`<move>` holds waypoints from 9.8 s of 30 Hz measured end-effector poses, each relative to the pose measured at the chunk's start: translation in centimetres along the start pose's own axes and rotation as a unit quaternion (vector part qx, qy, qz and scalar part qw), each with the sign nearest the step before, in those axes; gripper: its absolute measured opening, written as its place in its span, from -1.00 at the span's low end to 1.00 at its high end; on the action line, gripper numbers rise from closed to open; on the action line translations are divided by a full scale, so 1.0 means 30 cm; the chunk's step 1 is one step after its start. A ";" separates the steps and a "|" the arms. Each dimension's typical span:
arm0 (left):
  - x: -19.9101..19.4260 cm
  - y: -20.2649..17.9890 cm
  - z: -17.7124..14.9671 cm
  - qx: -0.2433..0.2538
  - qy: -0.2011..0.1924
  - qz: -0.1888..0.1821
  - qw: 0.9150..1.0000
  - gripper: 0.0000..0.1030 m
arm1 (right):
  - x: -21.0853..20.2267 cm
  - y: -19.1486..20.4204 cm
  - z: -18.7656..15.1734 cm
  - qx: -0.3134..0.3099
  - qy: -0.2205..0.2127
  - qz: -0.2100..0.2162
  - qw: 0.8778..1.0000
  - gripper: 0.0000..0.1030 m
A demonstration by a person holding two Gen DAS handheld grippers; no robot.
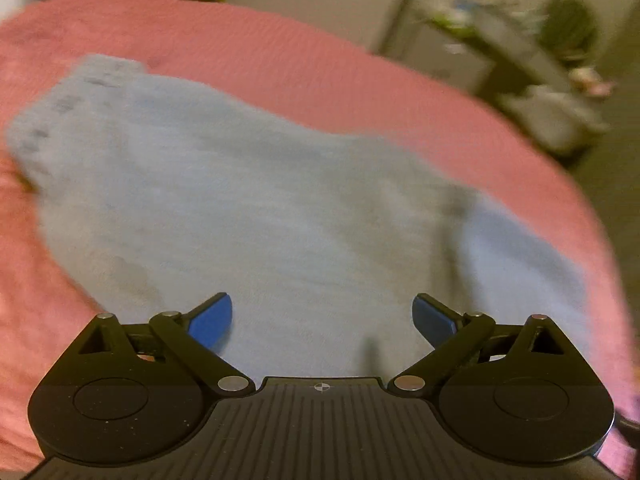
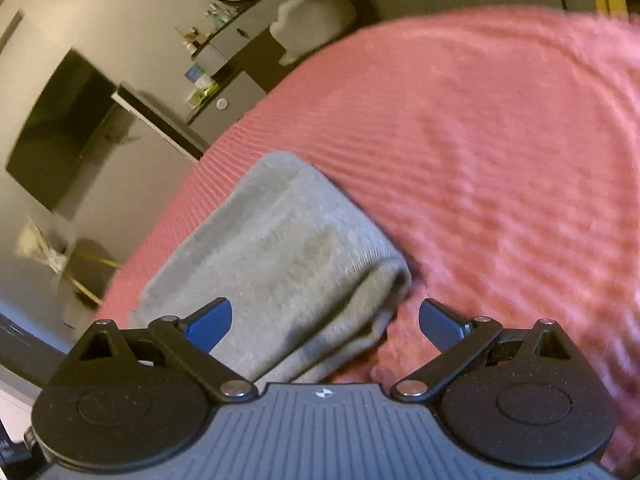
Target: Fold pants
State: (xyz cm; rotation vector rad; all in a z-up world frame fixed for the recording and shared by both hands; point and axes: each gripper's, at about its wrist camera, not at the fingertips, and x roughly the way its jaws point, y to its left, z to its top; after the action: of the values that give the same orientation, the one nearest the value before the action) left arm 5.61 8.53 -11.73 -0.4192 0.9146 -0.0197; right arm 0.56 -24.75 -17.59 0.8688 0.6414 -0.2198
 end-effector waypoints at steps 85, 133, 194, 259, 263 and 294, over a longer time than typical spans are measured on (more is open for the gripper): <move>-0.036 0.957 0.111 -0.233 -0.173 -0.100 0.952 0.45 | 0.078 0.129 -0.089 -0.210 -0.028 -0.098 0.972 0.94; -0.137 0.701 0.289 -0.158 -0.192 -0.136 0.959 -0.62 | 0.008 0.132 -0.054 -0.179 -0.049 -0.070 0.980 0.93; 0.028 -0.212 -0.116 0.152 -0.051 0.013 0.987 0.87 | 0.021 0.092 0.047 -0.114 -0.050 0.037 0.992 0.93; 0.079 -0.062 -0.124 0.037 0.042 0.026 0.998 0.87 | 0.186 0.377 0.087 -0.283 -0.006 0.069 0.957 -0.30; 0.087 -0.041 -0.094 0.031 0.061 -0.005 0.998 0.87 | 0.196 0.353 0.065 -0.343 -0.023 0.012 0.939 -0.56; 0.586 0.014 0.206 0.101 0.235 -0.348 0.902 1.00 | 0.516 -0.015 0.463 -0.149 0.334 0.214 0.906 0.96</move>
State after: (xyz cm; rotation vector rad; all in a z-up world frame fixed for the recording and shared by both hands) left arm 21.13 7.66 -22.00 -0.5407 1.1791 -0.8989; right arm 18.65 -34.55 -20.66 0.7580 1.0645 0.5920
